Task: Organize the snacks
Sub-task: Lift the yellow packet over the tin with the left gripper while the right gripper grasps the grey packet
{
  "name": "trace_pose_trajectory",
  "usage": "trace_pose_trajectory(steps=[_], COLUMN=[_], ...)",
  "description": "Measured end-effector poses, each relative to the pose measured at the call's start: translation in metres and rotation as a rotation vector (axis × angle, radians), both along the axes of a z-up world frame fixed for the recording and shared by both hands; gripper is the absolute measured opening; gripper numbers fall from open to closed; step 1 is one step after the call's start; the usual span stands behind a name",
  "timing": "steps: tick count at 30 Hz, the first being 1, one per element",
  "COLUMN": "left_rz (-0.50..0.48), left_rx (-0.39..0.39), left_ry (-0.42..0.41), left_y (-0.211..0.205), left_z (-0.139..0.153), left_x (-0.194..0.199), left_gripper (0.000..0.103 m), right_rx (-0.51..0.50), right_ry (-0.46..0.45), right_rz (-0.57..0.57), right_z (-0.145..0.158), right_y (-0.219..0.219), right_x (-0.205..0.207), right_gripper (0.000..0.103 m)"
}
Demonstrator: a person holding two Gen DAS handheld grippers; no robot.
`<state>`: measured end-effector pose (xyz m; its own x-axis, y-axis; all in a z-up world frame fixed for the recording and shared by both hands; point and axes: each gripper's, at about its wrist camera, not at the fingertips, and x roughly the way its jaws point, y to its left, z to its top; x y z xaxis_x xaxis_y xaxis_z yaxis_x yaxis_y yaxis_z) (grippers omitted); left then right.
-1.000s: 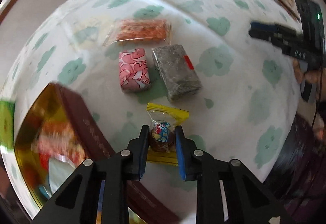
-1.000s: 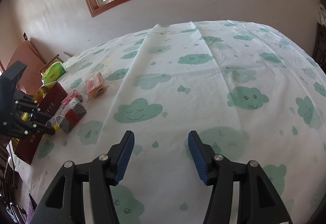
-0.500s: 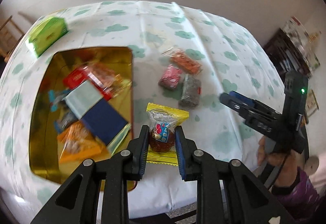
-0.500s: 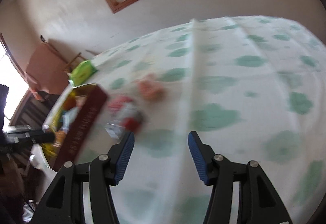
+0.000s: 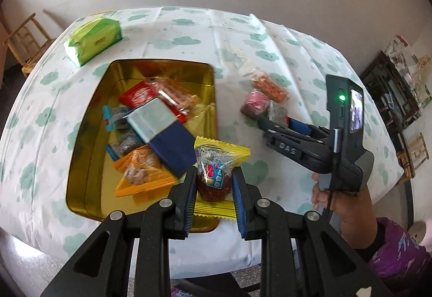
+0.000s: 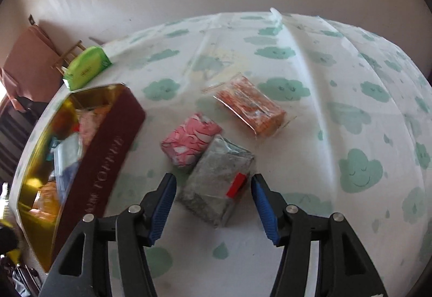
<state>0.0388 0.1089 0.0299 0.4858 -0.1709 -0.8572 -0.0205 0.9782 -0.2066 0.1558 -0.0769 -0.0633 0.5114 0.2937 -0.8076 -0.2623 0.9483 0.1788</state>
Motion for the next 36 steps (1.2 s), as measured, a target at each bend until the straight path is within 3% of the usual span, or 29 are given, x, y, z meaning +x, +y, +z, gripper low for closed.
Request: trace_pose_trajectory(steps=[6, 11, 21, 36], left_rz=[0.041, 0.069, 0.107, 0.123], left_rx=[-0.005, 0.020, 0.043, 0.133], left_ry=[0.004, -0.008, 0.011, 0.003], left_y=[0.017, 0.031, 0.042, 0.042], left_z=[0.000, 0.003, -0.005, -0.016], left_x=[-0.006, -0.015, -0.019, -0.008], left_gripper=[0.022, 0.022, 0.022, 0.023], right_rx=[0.012, 0.038, 0.041, 0.076], right_ry=[-0.018, -0.038, -0.082, -0.085], right_rz=[0.085, 0.100, -0.034, -0.052], right_z=[-0.001, 0.004, 0.017, 0.023], right_y=[-0.012, -0.050, -0.141, -0.157], right_x=[0.001, -0.015, -0.038, -0.045], right_gripper=[0.044, 0.043, 0.043, 0.043])
